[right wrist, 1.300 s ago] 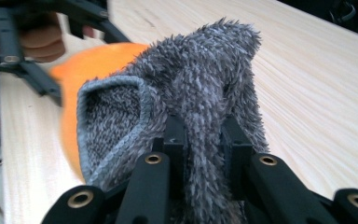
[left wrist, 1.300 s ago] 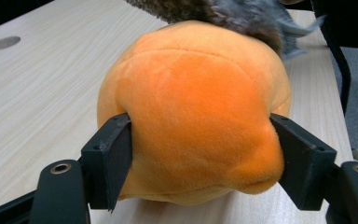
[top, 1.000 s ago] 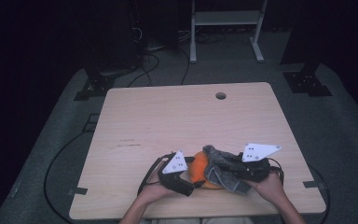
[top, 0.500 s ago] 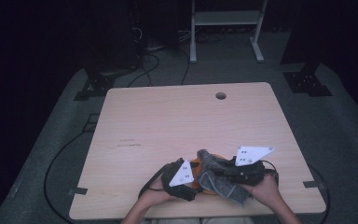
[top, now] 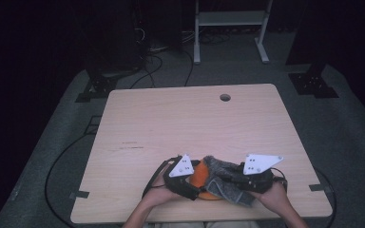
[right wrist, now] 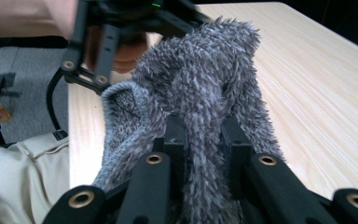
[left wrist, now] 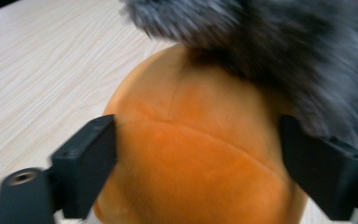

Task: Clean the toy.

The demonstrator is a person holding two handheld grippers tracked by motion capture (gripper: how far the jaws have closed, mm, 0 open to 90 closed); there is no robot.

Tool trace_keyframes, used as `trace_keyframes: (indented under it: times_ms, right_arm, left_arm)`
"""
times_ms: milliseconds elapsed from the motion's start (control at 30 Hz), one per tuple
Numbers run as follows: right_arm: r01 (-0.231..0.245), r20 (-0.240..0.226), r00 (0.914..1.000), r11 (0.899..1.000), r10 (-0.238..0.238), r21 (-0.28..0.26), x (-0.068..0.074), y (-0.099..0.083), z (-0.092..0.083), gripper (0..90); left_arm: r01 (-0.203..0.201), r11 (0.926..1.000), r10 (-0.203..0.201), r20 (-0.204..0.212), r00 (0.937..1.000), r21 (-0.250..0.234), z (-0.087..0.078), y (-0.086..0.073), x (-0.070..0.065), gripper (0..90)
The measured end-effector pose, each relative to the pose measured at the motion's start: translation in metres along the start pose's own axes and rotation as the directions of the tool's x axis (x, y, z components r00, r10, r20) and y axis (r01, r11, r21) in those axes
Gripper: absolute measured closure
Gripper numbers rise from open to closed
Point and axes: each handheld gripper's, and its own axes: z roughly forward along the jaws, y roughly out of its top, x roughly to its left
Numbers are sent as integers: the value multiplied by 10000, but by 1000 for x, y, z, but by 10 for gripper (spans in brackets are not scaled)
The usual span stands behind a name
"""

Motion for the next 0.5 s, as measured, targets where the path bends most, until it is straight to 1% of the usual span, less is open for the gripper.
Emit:
trace_keyframes:
  times_ms: [33, 67, 133, 167, 200, 233, 267, 300, 333, 367, 400, 433, 467, 500]
  right_arm:
    - [-306, 118, 9995, 9995, 306, 25, -7, -5, -3, 755]
    - [-768, 286, 9967, 9970, 765, 98, -16, -11, -7, 755]
    - [-1346, 524, 9895, 9909, 1344, 6, -24, -19, -13, 755]
    - [-1458, 511, 9880, 9893, 1459, -54, -25, -22, -16, 755]
    - [-1445, 477, 9883, 9894, 1448, -105, -25, -22, -16, 756]
    - [-1406, 462, 9890, 9900, 1408, -81, -23, -22, -14, 756]
    - [-1311, 456, 9903, 9914, 1312, -52, -21, -20, -13, 756]
    - [-1197, 412, 9920, 9928, 1197, -29, -20, -19, -10, 755]
    - [-1182, 369, 9923, 9930, 1180, 17, -19, -18, -9, 755]
    - [-1166, 313, 9927, 9932, 1164, 40, -19, -18, -8, 756]
    - [-1173, 298, 9927, 9931, 1170, 84, -19, -18, -8, 755]
    - [-1172, 297, 9927, 9931, 1169, 81, -19, -18, -9, 756]
    - [-1210, 322, 9922, 9926, 1208, 62, -19, -17, -11, 756]
    - [-1150, 410, 9925, 9933, 1154, -110, -18, -14, -14, 756]
  left_arm:
    - [-11, 10000, 10, 29, 10000, 99, -1, -2, 0, 173]
    - [-30, 9999, 29, 60, 10000, 121, -2, -2, 1, 173]
    - [100, 9999, -100, 154, 9998, 14, -4, -3, 2, 170]
    - [267, 9996, -266, 106, 9996, -92, -3, -1, 3, 145]
    - [599, 9982, -599, -89, 9982, -29, -2, 1, 5, 92]
    - [944, 9954, -941, -186, 9954, 153, 1, 3, 7, 38]
    - [1202, 9920, -1200, -79, 9927, 374, 5, 4, 9, 16]
    - [1215, 9908, -1222, 84, 9925, 604, 8, 4, 9, 21]
    - [1082, 9918, -1095, 163, 9939, 683, 11, 3, 7, 53]
    - [862, 9941, -867, 43, 9962, 659, 10, 3, 5, 84]
    - [739, 9953, -740, 0, 9973, 634, 9, 4, 3, 140]
    - [512, 9972, -505, -131, 9986, 550, 7, 5, 2, 190]
    - [47, 9998, -38, -462, 9989, 211, 3, 8, -1, 239]
    - [-354, 9993, 345, -758, 9965, -110, 2, 9, -4, 281]
